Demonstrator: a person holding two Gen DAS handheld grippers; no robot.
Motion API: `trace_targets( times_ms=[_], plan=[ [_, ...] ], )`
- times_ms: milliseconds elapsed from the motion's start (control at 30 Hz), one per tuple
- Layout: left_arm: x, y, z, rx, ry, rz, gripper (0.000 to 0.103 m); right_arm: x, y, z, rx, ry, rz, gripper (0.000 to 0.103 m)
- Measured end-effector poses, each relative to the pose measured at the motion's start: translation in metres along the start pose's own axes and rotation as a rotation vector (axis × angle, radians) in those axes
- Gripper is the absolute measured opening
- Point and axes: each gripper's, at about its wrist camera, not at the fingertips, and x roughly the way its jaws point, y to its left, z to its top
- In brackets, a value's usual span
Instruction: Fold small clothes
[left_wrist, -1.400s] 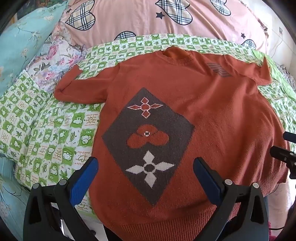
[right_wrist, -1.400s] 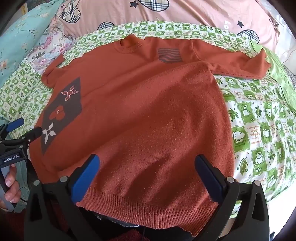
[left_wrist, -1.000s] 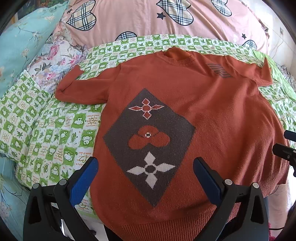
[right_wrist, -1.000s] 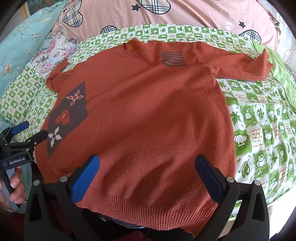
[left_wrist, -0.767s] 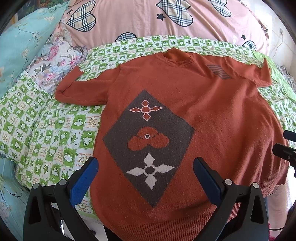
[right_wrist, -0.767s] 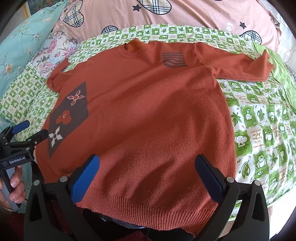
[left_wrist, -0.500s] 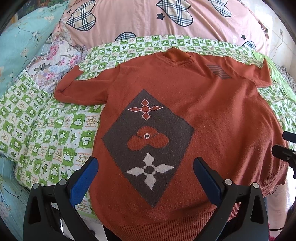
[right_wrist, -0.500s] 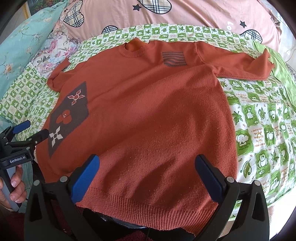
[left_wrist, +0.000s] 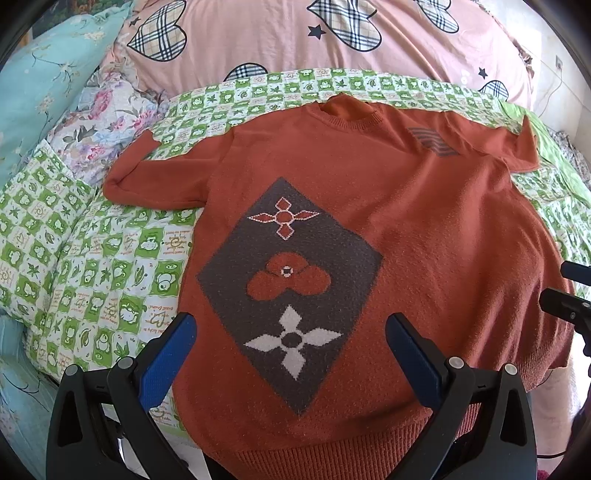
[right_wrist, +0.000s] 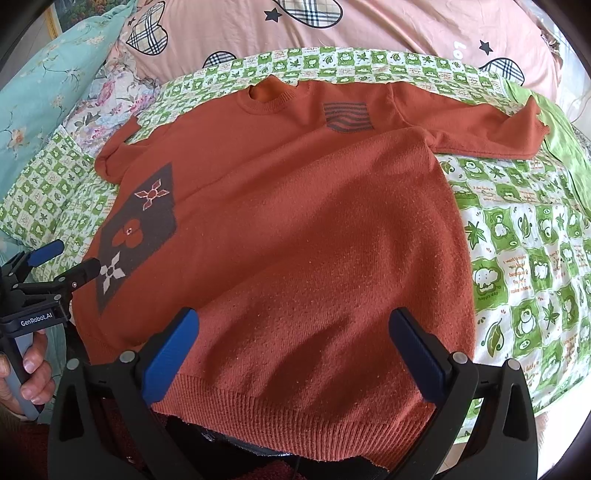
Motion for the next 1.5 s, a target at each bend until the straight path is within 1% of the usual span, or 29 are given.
trace_targets(
  times_ms=[267, 333, 467, 567, 667, 733, 867, 1000, 1133, 1200, 1233, 1267, 1333, 1433, 1467, 1500],
  plan=[
    [0.001, 0.000, 0.002, -0.001, 0.005, -0.014, 0.102, 0.002, -0.002, 0.001, 0.004, -0.002, 0.008, 0.102],
    [0.003, -0.001, 0.003, 0.013, 0.003, -0.001, 0.102, 0.002, -0.002, 0.002, 0.004, -0.002, 0.011, 0.102],
    [0.004, -0.002, 0.004, 0.006, 0.005, -0.019, 0.102, 0.002, -0.002, 0.004, 0.007, -0.008, 0.018, 0.102],
    [0.005, -0.003, 0.005, 0.017, 0.005, -0.015, 0.102, 0.002, -0.004, 0.005, 0.010, -0.015, 0.024, 0.102],
    [0.004, -0.001, 0.006, 0.011, -0.005, -0.038, 0.102, 0.000, -0.008, 0.006, 0.022, -0.030, 0.041, 0.102],
    [0.003, 0.000, 0.007, -0.001, -0.014, -0.066, 0.102, -0.002, -0.013, 0.008, 0.038, -0.046, 0.061, 0.102],
    [0.004, 0.011, 0.012, -0.064, -0.037, -0.171, 0.102, -0.008, -0.032, 0.016, 0.082, -0.083, 0.059, 0.102],
    [0.008, 0.014, 0.023, -0.077, -0.073, -0.160, 0.102, -0.011, -0.069, 0.028, 0.174, -0.108, 0.073, 0.102],
    [0.017, 0.017, 0.035, -0.088, -0.062, -0.144, 0.102, -0.018, -0.121, 0.044, 0.276, -0.159, 0.048, 0.102],
    [0.022, 0.017, 0.042, -0.091, -0.053, -0.152, 0.102, -0.022, -0.152, 0.053, 0.329, -0.191, 0.032, 0.099],
    [0.023, 0.016, 0.045, -0.090, -0.049, -0.156, 0.102, -0.025, -0.171, 0.058, 0.360, -0.210, 0.021, 0.095],
    [0.024, 0.015, 0.047, -0.086, -0.047, -0.154, 0.102, -0.027, -0.190, 0.064, 0.392, -0.221, 0.006, 0.087],
    [0.028, 0.010, 0.052, -0.068, -0.047, -0.145, 0.102, -0.030, -0.229, 0.077, 0.456, -0.247, -0.032, 0.078],
    [0.034, 0.003, 0.061, -0.052, -0.038, -0.145, 0.102, -0.030, -0.284, 0.099, 0.531, -0.283, -0.098, 0.069],
    [0.036, 0.001, 0.063, -0.050, -0.036, -0.147, 0.102, -0.028, -0.303, 0.109, 0.549, -0.292, -0.139, 0.065],
    [0.039, -0.001, 0.067, -0.047, -0.032, -0.147, 0.102, -0.024, -0.322, 0.118, 0.571, -0.296, -0.162, 0.062]
  ],
)
